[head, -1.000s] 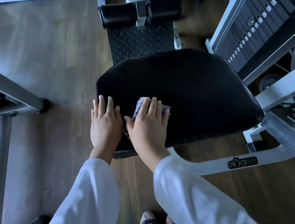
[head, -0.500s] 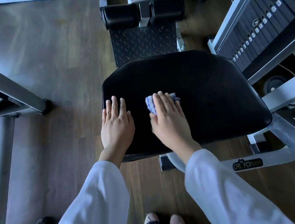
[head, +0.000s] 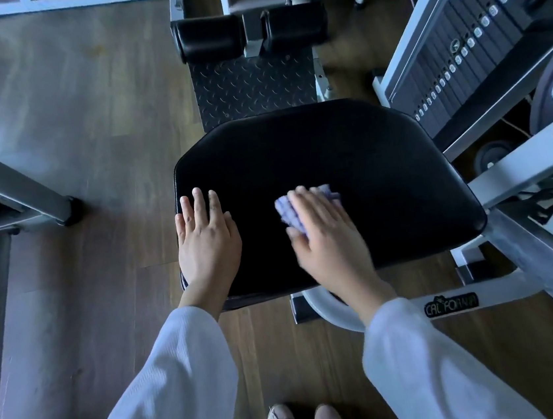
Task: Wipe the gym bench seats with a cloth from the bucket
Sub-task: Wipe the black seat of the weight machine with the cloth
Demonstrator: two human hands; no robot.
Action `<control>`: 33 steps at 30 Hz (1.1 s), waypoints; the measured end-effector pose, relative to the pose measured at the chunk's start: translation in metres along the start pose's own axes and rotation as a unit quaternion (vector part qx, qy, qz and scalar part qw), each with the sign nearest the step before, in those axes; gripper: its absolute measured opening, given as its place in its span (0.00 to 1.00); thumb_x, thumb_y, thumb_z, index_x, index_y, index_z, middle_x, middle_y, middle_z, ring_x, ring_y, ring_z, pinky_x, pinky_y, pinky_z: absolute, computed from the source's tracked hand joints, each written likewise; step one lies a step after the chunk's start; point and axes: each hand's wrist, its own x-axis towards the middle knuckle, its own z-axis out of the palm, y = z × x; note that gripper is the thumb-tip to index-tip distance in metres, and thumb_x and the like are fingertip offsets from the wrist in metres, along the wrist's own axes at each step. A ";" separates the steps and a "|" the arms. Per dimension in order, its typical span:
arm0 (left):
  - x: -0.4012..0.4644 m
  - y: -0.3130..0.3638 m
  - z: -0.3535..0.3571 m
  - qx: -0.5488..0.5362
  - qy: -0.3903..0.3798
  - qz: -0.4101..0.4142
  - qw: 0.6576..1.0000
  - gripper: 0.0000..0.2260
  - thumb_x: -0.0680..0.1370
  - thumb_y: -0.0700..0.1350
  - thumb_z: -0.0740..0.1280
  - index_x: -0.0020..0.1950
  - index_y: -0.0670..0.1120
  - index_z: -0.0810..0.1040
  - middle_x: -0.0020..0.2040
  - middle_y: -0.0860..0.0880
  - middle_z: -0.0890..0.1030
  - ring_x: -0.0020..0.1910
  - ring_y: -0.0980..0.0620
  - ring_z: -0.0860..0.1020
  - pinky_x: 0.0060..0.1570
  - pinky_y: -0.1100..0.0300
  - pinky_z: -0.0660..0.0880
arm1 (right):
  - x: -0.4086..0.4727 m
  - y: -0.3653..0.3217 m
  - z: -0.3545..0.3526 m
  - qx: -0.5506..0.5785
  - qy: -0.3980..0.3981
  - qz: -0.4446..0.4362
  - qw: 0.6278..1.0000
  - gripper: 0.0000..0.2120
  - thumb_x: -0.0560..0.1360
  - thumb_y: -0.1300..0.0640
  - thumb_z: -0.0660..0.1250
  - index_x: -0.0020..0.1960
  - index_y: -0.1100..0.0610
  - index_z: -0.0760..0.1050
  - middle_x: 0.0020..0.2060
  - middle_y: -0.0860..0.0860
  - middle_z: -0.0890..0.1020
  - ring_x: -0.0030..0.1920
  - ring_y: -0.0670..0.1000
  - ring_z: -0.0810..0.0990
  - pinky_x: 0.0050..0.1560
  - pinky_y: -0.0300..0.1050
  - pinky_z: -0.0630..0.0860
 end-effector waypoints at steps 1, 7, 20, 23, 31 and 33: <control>0.000 0.002 0.000 0.000 -0.005 -0.008 1.000 0.22 0.82 0.47 0.49 0.76 0.44 0.51 0.77 0.45 0.48 0.76 0.46 0.44 0.74 0.54 0.41 | -0.004 0.014 -0.007 -0.012 0.015 0.029 0.999 0.23 0.72 0.55 0.57 0.66 0.62 0.69 0.64 0.59 0.74 0.66 0.57 0.71 0.66 0.55 0.66; -0.005 0.035 0.008 -0.007 -0.041 0.016 0.999 0.25 0.82 0.51 0.48 0.77 0.44 0.48 0.78 0.46 0.45 0.76 0.46 0.41 0.73 0.54 0.39 | 0.020 0.060 -0.022 -0.048 0.036 0.189 0.980 0.24 0.76 0.53 0.57 0.69 0.64 0.64 0.68 0.61 0.68 0.70 0.60 0.64 0.69 0.58 0.59; -0.010 0.069 0.021 0.002 -0.045 0.022 0.999 0.25 0.82 0.50 0.47 0.77 0.43 0.47 0.77 0.41 0.44 0.76 0.45 0.40 0.73 0.52 0.38 | -0.014 0.092 -0.044 -0.043 0.069 0.176 0.981 0.24 0.74 0.54 0.56 0.67 0.64 0.68 0.65 0.62 0.73 0.66 0.61 0.69 0.67 0.57 0.63; -0.015 0.081 0.025 0.001 -0.045 0.016 0.999 0.26 0.82 0.52 0.47 0.76 0.42 0.46 0.76 0.38 0.43 0.75 0.43 0.39 0.73 0.52 0.38 | 0.013 0.090 -0.040 -0.052 0.043 0.197 0.978 0.24 0.76 0.55 0.60 0.69 0.63 0.64 0.68 0.61 0.68 0.70 0.60 0.64 0.69 0.57 0.58; -0.021 0.095 0.034 0.008 -0.034 0.041 0.999 0.25 0.82 0.52 0.47 0.77 0.43 0.47 0.76 0.37 0.44 0.75 0.42 0.40 0.74 0.51 0.38 | -0.027 0.086 -0.046 -0.018 0.050 0.095 0.994 0.23 0.75 0.53 0.57 0.68 0.62 0.67 0.65 0.58 0.73 0.68 0.57 0.69 0.68 0.54 0.63; -0.020 0.095 0.034 0.008 -0.035 0.042 0.998 0.26 0.82 0.53 0.47 0.77 0.43 0.48 0.76 0.38 0.44 0.76 0.43 0.40 0.74 0.51 0.39 | -0.027 0.107 -0.054 -0.027 0.067 0.141 0.987 0.23 0.75 0.54 0.57 0.67 0.62 0.67 0.66 0.59 0.72 0.67 0.58 0.68 0.68 0.54 0.61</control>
